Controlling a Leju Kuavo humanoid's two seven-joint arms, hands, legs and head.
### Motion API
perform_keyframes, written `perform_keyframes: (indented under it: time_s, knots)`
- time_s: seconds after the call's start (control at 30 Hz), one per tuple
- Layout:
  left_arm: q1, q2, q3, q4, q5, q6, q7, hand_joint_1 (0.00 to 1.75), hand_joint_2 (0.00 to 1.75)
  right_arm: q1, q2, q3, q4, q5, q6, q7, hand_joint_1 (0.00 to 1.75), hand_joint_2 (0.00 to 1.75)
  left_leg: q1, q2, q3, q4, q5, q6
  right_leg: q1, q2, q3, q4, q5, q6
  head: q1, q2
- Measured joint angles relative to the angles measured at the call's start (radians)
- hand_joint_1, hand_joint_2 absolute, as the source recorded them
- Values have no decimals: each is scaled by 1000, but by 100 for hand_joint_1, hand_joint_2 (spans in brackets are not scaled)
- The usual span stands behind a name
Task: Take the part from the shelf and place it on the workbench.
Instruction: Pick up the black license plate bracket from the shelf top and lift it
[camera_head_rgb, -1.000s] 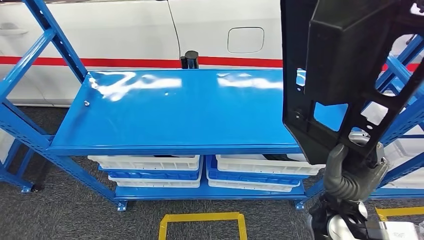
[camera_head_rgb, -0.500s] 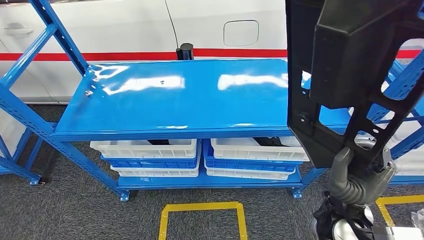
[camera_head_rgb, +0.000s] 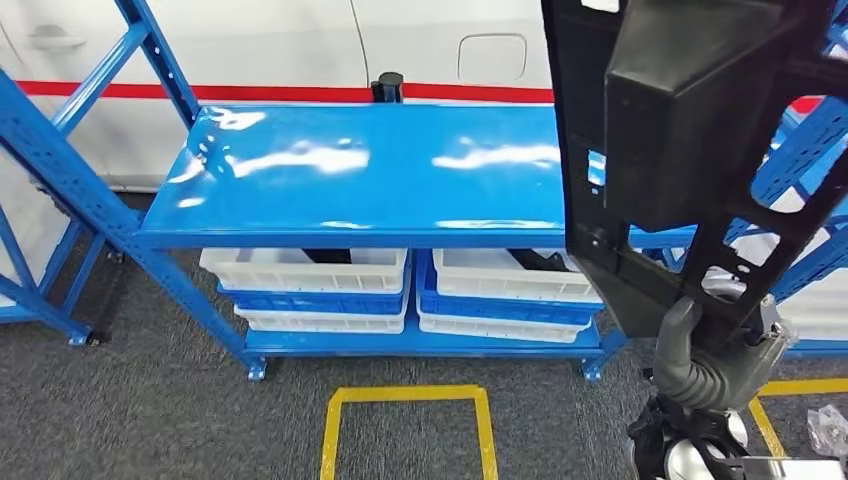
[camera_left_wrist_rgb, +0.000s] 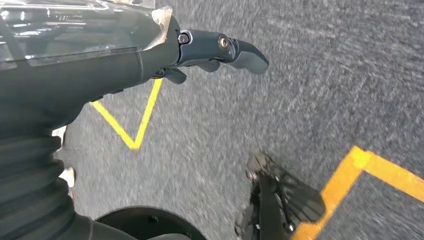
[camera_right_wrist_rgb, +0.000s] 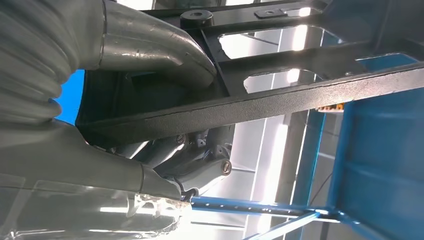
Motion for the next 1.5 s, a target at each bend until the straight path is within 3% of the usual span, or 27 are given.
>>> perform_keyframes:
  time_s: [0.07,0.1,0.17,0.2,0.27,0.3,0.37,0.43,0.47,0.57,0.6,0.63,0.7,0.77,0.83,0.87,0.93,0.97,1.0,1.07,1.13,1.2,1.27,1.33,1.37,1.43,1.5]
  knots:
    - [-1,1,0,0,-1,-7,0,0,175,1,-2,0,0,3,3,0,175,175,-2,3,-27,1,23,8,0,2,-37,121,-85,-11,5,0]
    - [-1,2,-1,0,-3,-12,0,0,175,1,-3,0,0,4,5,0,175,175,-2,4,-42,1,35,7,-1,3,-47,180,-111,-9,5,0]
    - [0,3,-3,0,-9,-22,-1,0,175,2,-6,-1,1,7,6,0,175,175,-2,6,-71,3,59,5,-2,3,-28,216,-109,9,6,0]
    - [0,4,-5,0,-13,-27,-4,0,175,2,-7,-1,1,10,7,0,175,175,-1,6,-86,4,70,2,-4,3,9,179,-88,20,5,0]
    - [0,7,-12,-1,-22,-35,-12,0,175,2,-7,-1,0,19,10,-1,175,175,-2,5,-108,9,89,-7,-5,3,117,30,-59,30,6,0]
    - [0,9,-17,-1,-27,-38,-16,0,175,3,-7,-1,0,22,12,-1,175,175,-4,5,-116,12,98,-13,-3,4,162,-39,-59,27,5,0]
    - [0,15,-26,-4,-38,-41,-22,0,175,9,-7,0,-2,23,18,-1,175,175,-8,4,-125,15,116,-24,3,6,197,-106,-70,14,4,0]
    - [4,24,-34,-6,-47,-43,-24,0,175,16,-9,-1,-2,15,26,-1,175,175,-5,3,-132,17,123,-35,-1,5,180,-105,-61,-5,4,0]
    - [6,29,-37,-7,-50,-45,-24,0,175,18,-9,-1,-1,9,29,-1,175,175,-2,1,-140,30,102,-41,-4,4,171,-104,-51,-17,3,0]
    - [9,39,-46,-7,-52,-57,-18,0,175,17,-9,1,1,-1,35,-1,175,175,4,-3,-183,182,-48,-55,-7,1,134,-103,-15,-43,-2,0]
    - [8,41,-47,-7,-51,-60,-13,0,175,17,-8,3,1,-1,35,-1,175,175,6,-5,-194,245,-84,-58,-5,0,122,-102,-4,-44,-3,0]
    - [8,43,-48,-7,-48,-63,-8,0,175,16,-7,6,2,0,34,-1,175,175,7,-5,-195,290,-94,-60,-4,0,109,-100,7,-43,-3,0]
    - [7,43,-48,-7,-44,-69,-1,0,175,14,-5,12,4,1,31,-1,175,175,10,-5,-152,285,-56,-61,-2,0,80,-92,27,-38,-3,0]
    - [4,43,-49,-7,-43,-75,-3,0,175,11,-4,16,4,4,26,-1,175,175,11,-6,-49,162,-23,-55,-1,0,55,-80,40,-29,-4,0]
    - [1,43,-52,-7,-48,-81,-11,0,175,11,-4,19,3,8,19,0,175,175,7,-9,32,44,-32,-46,2,-3,41,-72,51,-16,-3,0]
    - [0,43,-54,-7,-50,-82,-14,0,175,12,-3,20,1,10,16,0,175,175,3,-10,45,18,-40,-40,3,-5,36,-71,58,-9,-3,0]
    - [2,42,-56,-7,-49,-82,-15,0,175,18,-3,23,-3,16,11,1,175,175,-1,-7,31,7,-28,-24,2,-8,26,-69,70,5,-4,0]
    - [3,42,-56,-7,-48,-83,-15,0,175,22,-3,24,-6,19,9,1,175,175,-1,-4,19,4,-17,-13,1,-7,16,-59,59,7,-3,0]
    - [3,42,-56,-7,-48,-83,-14,0,175,27,-3,25,-9,22,8,2,175,175,0,-1,5,0,-4,-4,1,-5,2,-33,32,4,-1,0]
    - [3,42,-57,-7,-52,-85,-10,0,175,38,-4,25,-15,31,5,4,175,175,-1,2,-24,-1,20,6,0,-1,-30,69,-58,-8,3,0]
    - [4,41,-58,-7,-55,-90,-13,0,175,52,-5,25,-22,46,0,6,175,175,-2,5,-52,0,45,7,0,0,-45,184,-113,-5,4,0]
    - [5,37,-60,-7,-56,-93,-28,0,175,64,-7,25,-25,59,-4,8,175,175,-2,7,-83,3,71,3,0,2,-12,205,-89,19,4,0]
    - [5,31,-63,-7,-56,-94,-40,0,175,72,-9,25,-28,65,-5,8,175,175,-2,7,-111,8,93,-4,-3,2,87,86,-52,35,5,0]
    - [5,28,-66,-7,-57,-94,-44,0,175,76,-10,25,-32,65,-6,9,175,175,-6,7,-128,16,111,-14,0,4,186,-63,-63,26,3,0]
    - [6,27,-68,-7,-57,-94,-45,0,175,77,-10,25,-34,65,-7,9,175,175,-8,7,-131,18,119,-18,3,5,209,-102,-73,16,2,0]
    - [8,26,-70,-7,-59,-93,-45,0,175,81,-11,25,-37,66,-8,9,175,175,-6,6,-136,18,132,-28,2,6,202,-111,-72,-3,0,0]
    - [10,26,-72,-7,-61,-92,-38,0,175,81,-12,25,-38,70,-9,8,175,175,-1,1,-152,47,92,-40,-5,0,188,-110,-57,-28,-1,0]
